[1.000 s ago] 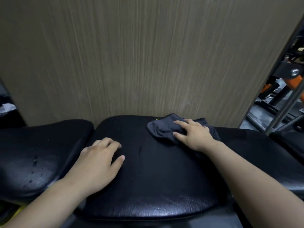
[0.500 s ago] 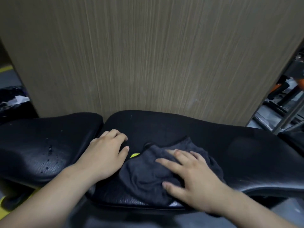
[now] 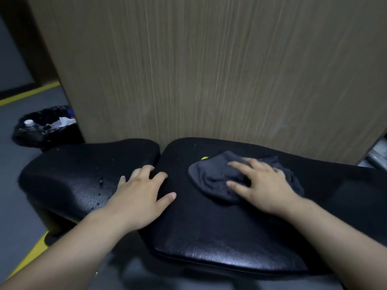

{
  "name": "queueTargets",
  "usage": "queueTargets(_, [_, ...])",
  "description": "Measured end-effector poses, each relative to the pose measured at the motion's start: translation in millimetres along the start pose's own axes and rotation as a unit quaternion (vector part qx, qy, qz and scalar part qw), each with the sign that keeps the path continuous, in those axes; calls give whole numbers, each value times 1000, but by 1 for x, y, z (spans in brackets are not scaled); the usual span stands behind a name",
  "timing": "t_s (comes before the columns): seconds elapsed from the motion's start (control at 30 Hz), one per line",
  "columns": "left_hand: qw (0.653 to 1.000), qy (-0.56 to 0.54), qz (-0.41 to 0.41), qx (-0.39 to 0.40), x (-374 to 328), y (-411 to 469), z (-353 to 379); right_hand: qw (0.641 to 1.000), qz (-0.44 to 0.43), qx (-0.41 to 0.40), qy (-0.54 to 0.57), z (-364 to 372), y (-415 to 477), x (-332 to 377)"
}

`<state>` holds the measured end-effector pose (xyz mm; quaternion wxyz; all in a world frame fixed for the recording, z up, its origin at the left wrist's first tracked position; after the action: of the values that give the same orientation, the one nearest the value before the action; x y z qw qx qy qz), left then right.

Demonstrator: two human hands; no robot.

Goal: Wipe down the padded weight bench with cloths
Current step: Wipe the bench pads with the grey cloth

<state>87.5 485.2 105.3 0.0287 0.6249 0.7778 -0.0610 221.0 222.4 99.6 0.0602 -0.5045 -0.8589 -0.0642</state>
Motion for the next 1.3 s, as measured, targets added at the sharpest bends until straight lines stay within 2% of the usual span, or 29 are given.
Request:
queueTargets(0.1, [1000,9,-22,3,10,-2,-2,999,41,-17,15,-2,54,-19])
queueTargets(0.2, [999,10,-33,2,18,-1,-4,997,75,-1,22,-5,92,-24])
queueTargets(0.33, [1000,10,-24,10,23,-1,-6,997,70,-5,13,-2,98,-17])
queueTargets(0.43, [1000,1,-23,11,24,2,-8,1000,17,-12,16,1,70,-2])
queueTargets(0.63, [999,-43,-19,-24,36,7,-11,988,-152,20,6,8,-40,49])
queueTargets(0.77, [997,-69,-18,-41,43,5,-11,975,-221,-14,-17,13,-89,79])
queueTargets(1.0, [993,-102,-26,-55,48,4,-10,982,-182,54,10,14,-67,122])
queueTargets(1.17, [988,-128,-15,-90,49,5,-10,988,-152,28,28,18,-8,141])
queueTargets(1.3, [988,-119,-13,-102,49,5,-10,991,-131,12,39,23,41,129])
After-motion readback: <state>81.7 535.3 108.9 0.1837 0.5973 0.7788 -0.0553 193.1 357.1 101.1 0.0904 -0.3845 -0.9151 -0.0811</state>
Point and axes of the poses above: each hand's wrist, its own y-axis towards the middle knuckle, its own z-axis out of the palm, x = y × z, the point moved 1 cm from there along y, towards the middle knuckle, and after that the axes turned 1 degree about y, right-handed, at the moved point
